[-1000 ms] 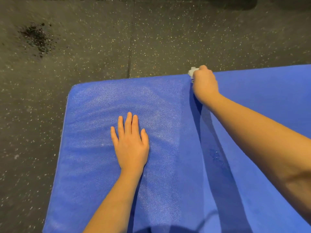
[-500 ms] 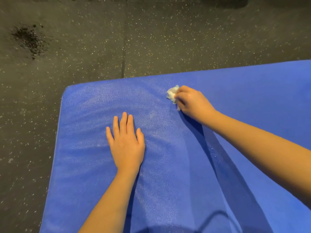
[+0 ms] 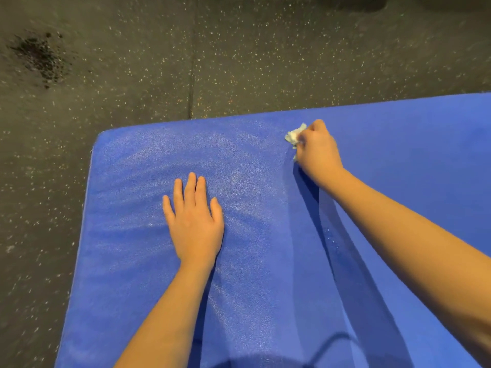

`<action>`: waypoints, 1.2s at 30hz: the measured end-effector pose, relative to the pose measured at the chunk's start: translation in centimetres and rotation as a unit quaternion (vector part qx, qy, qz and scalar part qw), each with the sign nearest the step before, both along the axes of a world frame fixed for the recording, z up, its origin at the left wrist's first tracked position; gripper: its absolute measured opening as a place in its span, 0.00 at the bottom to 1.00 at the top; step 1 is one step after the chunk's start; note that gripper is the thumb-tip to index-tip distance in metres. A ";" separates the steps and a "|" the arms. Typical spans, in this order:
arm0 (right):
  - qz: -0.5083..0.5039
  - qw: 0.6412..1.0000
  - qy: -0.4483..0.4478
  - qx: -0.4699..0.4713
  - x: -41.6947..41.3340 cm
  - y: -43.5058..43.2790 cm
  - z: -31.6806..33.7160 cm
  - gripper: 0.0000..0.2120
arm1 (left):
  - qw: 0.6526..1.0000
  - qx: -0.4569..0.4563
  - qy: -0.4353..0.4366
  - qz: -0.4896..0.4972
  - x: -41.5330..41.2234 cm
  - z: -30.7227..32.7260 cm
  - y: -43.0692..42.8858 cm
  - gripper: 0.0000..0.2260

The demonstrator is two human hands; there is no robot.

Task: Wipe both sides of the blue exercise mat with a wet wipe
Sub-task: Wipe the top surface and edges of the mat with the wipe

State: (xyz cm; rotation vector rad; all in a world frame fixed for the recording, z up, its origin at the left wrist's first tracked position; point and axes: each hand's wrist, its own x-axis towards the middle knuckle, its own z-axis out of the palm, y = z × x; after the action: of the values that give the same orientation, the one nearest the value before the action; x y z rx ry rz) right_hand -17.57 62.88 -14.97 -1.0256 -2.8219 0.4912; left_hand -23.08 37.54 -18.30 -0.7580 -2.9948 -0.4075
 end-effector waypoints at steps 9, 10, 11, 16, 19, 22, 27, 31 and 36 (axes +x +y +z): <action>0.028 0.999 0.028 -0.015 2.2 -1.9 0.2 0.06 | 1.000 0.005 0.000 -0.001 0.0 0.0 0.0 0.26; 0.026 0.998 0.041 -0.032 2.4 -3.0 0.5 0.08 | 1.000 0.007 0.000 0.000 0.0 0.0 0.0 0.26; 0.065 0.996 0.041 -0.043 2.7 -4.2 0.5 0.10 | 1.000 0.008 0.000 0.000 0.0 0.0 0.0 0.26; 0.148 0.987 0.013 -0.056 4.0 -4.3 -0.3 0.09 | 1.000 0.009 -0.001 -0.002 -0.1 0.0 0.2 0.25; 0.011 0.997 0.071 -0.017 3.6 -2.9 -0.8 0.10 | 1.000 0.007 -0.002 -0.002 0.0 -0.1 0.1 0.25; 0.120 0.990 0.074 -0.022 4.6 -6.6 -0.4 0.09 | 1.000 0.012 -0.001 0.000 0.0 0.0 0.1 0.26; 0.182 0.980 0.064 -0.050 5.7 -6.3 0.3 0.11 | 1.000 0.013 -0.006 -0.002 0.0 -0.1 0.1 0.25; 0.073 0.994 0.070 -0.036 5.6 -6.8 0.3 0.08 | 1.000 0.017 -0.010 -0.003 0.0 -0.1 0.0 0.25; 0.252 0.960 0.041 -0.117 8.0 -9.3 0.5 0.13 | 1.000 0.020 -0.011 -0.006 0.0 0.0 0.1 0.25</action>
State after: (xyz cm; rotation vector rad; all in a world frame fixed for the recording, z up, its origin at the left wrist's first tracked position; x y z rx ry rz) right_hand -9.58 53.61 -14.49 -0.2773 -2.9843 0.9058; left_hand -23.09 37.60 -18.33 -0.7723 -2.9934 -0.4772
